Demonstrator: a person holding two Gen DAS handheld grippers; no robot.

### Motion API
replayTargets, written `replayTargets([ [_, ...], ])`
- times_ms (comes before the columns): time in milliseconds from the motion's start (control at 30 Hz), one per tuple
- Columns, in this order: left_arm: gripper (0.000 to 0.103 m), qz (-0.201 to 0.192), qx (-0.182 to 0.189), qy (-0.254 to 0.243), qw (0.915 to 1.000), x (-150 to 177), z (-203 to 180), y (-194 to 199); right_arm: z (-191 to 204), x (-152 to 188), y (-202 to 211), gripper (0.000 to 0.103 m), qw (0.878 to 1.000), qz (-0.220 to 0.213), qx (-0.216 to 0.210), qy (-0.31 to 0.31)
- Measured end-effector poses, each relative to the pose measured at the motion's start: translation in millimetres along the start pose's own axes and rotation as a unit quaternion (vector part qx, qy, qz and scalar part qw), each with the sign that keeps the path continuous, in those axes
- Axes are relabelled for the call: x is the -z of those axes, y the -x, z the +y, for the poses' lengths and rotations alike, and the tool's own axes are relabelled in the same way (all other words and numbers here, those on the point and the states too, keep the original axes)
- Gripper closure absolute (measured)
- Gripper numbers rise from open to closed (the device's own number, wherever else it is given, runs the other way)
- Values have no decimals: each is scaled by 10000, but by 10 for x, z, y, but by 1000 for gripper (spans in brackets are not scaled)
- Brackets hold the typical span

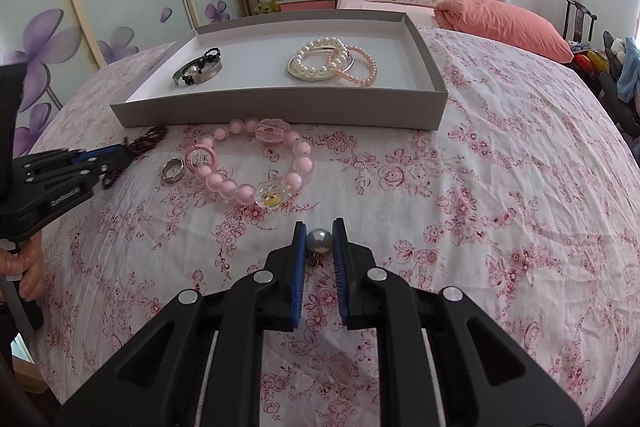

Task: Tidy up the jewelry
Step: 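Grasp the pearl earring with the right tool while the left tool grasps the dark red bead necklace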

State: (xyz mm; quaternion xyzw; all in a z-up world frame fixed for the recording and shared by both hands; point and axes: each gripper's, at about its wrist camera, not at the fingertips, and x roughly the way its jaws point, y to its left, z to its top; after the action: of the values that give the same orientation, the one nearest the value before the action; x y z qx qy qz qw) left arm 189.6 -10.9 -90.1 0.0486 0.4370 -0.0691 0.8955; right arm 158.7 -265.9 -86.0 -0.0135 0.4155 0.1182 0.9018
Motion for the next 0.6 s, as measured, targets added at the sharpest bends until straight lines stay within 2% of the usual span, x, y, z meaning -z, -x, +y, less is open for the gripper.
replayTargets([
  [167, 92, -51, 60, 149, 9999, 120, 155, 82, -1, 1, -1, 89, 10000, 3, -25, -28],
  [600, 92, -45, -13, 94, 9999, 128, 132, 92, 3, 0, -2, 88, 10000, 11, -13, -21],
])
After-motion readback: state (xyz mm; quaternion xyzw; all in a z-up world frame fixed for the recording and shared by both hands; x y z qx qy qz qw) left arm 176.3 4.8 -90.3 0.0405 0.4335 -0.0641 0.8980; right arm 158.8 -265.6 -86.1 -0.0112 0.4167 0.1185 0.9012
